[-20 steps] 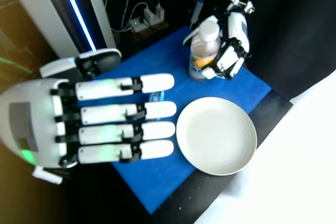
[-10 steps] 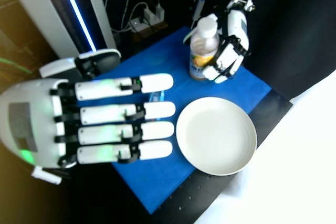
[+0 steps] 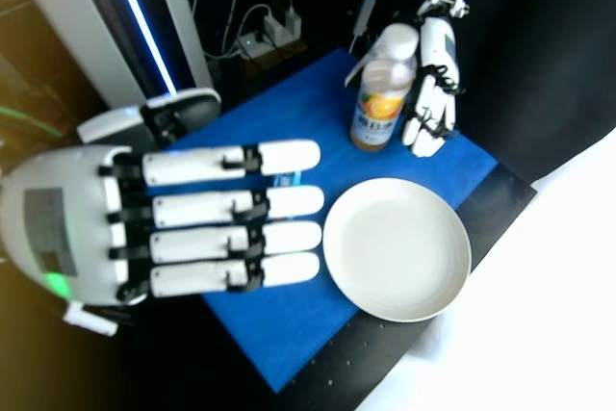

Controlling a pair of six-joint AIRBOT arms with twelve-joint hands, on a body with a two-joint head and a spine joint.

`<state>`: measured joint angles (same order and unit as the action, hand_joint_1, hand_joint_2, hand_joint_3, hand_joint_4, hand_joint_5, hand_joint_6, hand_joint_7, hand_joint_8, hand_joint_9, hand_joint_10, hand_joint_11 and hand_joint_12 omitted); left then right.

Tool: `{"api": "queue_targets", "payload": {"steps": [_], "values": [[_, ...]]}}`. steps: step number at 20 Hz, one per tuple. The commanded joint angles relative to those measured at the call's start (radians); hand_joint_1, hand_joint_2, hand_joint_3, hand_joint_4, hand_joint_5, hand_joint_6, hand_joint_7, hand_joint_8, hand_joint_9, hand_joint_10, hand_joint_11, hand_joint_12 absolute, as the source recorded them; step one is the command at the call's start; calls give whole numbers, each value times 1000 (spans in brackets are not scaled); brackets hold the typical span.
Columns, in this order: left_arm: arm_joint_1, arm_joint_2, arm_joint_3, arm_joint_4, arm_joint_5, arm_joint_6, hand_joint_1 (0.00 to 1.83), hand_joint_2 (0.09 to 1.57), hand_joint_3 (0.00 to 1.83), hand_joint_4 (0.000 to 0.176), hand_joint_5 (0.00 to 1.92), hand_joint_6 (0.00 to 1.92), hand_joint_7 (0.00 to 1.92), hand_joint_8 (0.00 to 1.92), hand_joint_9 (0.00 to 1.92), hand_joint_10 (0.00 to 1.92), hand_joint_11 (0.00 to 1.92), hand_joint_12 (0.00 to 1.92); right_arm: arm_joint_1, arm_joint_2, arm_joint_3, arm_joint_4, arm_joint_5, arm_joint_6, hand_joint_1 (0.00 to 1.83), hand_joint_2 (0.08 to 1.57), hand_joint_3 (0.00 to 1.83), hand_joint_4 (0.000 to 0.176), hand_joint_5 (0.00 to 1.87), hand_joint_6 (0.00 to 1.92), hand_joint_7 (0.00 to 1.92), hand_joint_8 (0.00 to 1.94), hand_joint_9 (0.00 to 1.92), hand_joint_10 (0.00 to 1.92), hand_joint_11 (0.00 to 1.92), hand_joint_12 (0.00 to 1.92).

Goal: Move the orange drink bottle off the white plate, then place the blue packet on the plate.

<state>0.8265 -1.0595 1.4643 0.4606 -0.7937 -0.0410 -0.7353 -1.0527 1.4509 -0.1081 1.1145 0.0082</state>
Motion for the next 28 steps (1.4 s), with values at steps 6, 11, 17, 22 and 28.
{"api": "queue_targets", "payload": {"steps": [6, 11, 17, 22, 28], "values": [[17, 67, -26, -96, -100, 38, 791, 759, 0, 176, 0, 0, 0, 0, 0, 0, 0, 16, 8, 8, 6, -57, 49, 12, 980, 735, 0, 100, 210, 6, 277, 0, 190, 3, 236, 17], [26, 114, -42, -162, -97, 106, 776, 748, 0, 175, 0, 0, 0, 0, 12, 4, 25, 22, 61, 13, 18, -229, -98, 39, 840, 654, 0, 78, 301, 17, 261, 0, 194, 4, 235, 21], [56, 150, -49, -251, -95, 168, 769, 716, 0, 140, 0, 0, 11, 4, 53, 14, 63, 39, 150, -38, 95, -503, -232, 200, 821, 639, 7, 49, 310, 2, 335, 10, 291, 19, 282, 28], [63, 152, -49, -283, -113, 174, 748, 710, 0, 151, 0, 0, 44, 11, 71, 12, 62, 40, 222, -97, 150, -781, -369, 329, 742, 646, 0, 55, 497, 16, 354, 0, 234, 0, 155, 2], [63, 155, -49, -294, -124, 175, 747, 686, 0, 154, 0, 0, 12, 0, 4, 0, 0, 2, 227, -150, 193, -905, -401, 402, 716, 645, 0, 88, 562, 0, 517, 0, 467, 2, 39, 956]]}}
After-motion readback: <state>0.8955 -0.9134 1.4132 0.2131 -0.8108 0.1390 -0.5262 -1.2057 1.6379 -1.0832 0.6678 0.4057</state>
